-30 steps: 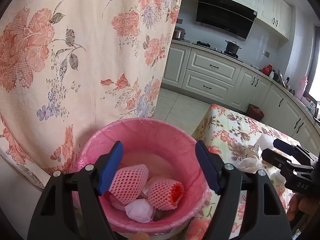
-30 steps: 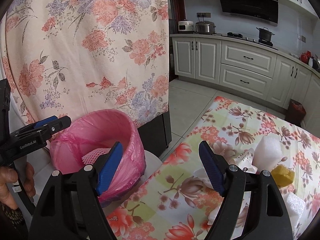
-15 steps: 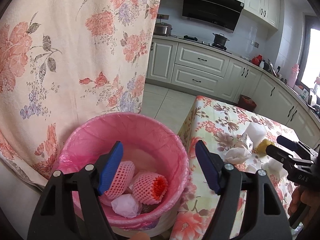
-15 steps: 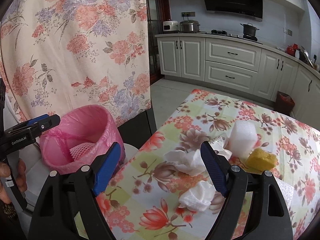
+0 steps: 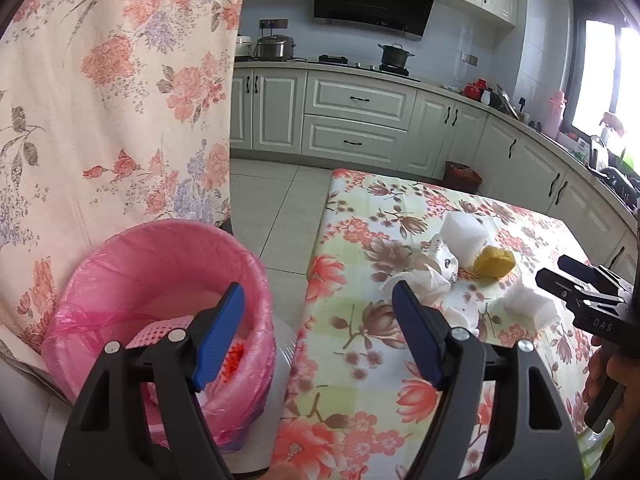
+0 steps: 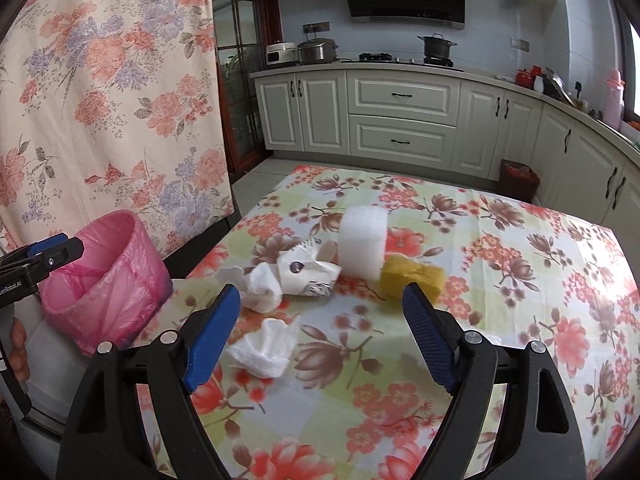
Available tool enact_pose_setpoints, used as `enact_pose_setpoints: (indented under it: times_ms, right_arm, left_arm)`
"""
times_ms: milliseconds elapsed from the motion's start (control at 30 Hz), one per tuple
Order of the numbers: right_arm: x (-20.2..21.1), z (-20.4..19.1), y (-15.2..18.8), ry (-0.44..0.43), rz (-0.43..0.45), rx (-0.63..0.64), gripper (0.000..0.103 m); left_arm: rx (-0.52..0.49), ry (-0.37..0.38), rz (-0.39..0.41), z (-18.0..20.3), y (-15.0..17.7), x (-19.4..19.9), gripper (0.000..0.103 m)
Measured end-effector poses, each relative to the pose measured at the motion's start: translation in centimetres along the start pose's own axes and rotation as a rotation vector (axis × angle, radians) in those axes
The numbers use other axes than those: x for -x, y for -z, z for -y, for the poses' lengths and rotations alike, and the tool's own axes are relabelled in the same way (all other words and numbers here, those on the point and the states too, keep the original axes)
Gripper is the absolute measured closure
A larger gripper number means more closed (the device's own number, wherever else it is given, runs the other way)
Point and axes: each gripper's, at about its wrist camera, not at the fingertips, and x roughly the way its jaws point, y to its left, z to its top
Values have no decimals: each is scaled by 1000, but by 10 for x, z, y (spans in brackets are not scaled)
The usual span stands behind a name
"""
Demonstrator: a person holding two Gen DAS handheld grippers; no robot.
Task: Collect trash
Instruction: 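Move both open tools back over the white tissues and foam blocks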
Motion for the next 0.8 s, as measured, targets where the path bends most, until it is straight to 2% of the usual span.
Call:
enact_pose_setpoints:
  times_ms: [433,800]
  right_arm:
    - [-6,69,28,78,-42,-54,21]
    - [-23,99,41,95,-86,-56,20]
  left_arm:
    - [-92,91,-72,74,14,-35,30]
    - [-159,148,-138,126,27,-65,30]
